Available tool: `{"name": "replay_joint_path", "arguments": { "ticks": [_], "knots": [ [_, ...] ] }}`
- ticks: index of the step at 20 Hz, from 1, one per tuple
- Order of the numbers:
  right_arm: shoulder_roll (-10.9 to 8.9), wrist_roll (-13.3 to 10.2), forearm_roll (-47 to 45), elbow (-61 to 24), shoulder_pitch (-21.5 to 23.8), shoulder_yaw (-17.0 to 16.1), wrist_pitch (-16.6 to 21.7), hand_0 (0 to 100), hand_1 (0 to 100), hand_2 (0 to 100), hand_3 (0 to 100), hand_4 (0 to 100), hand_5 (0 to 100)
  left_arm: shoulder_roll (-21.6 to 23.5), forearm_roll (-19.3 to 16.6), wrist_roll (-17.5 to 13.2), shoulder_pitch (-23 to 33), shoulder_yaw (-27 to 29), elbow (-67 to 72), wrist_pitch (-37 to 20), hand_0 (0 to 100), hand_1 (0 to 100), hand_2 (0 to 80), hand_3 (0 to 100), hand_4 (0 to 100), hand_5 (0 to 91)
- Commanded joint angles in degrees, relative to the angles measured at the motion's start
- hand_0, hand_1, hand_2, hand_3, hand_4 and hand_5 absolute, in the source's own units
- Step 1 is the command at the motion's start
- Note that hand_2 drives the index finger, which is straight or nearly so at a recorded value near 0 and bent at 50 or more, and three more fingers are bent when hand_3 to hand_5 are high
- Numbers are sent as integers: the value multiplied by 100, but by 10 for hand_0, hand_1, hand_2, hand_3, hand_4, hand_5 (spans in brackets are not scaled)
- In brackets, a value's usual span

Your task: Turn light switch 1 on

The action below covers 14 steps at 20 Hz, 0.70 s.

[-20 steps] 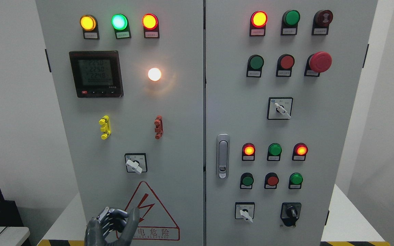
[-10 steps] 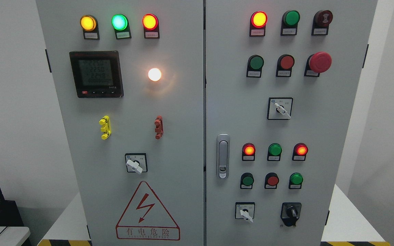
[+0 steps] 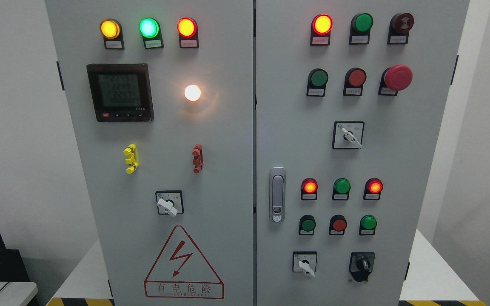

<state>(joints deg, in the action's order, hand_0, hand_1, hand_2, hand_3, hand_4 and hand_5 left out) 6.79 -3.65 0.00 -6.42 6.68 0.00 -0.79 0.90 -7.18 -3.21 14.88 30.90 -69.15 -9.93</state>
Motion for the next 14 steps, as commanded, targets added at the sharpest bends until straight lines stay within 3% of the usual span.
{"name": "replay_joint_path", "arguments": {
  "ticks": [1,4,8,14],
  "knots": [
    [-2,-4,-141,0,0,97,0,120,389,0,0,0,0,324,-38,-13,41,804,3312,26,169,306,0,0,31,0],
    [-2,-4,-141,0,0,97,0,120,389,0,0,0,0,403,-55,-109,6,329,4287,62,198,285,0,0,0,0],
    [-2,-4,-141,0,0,97,0,120,389,0,0,0,0,447,-46,-487,-47,-664,5166,70,211,263,0,0,0,0],
    [6,-4,-141,0,0,97,0,120,389,0,0,0,0,376,-64,-549,-337,-1991,5931,237,228,233,0,0,0,0]
  ]
}}
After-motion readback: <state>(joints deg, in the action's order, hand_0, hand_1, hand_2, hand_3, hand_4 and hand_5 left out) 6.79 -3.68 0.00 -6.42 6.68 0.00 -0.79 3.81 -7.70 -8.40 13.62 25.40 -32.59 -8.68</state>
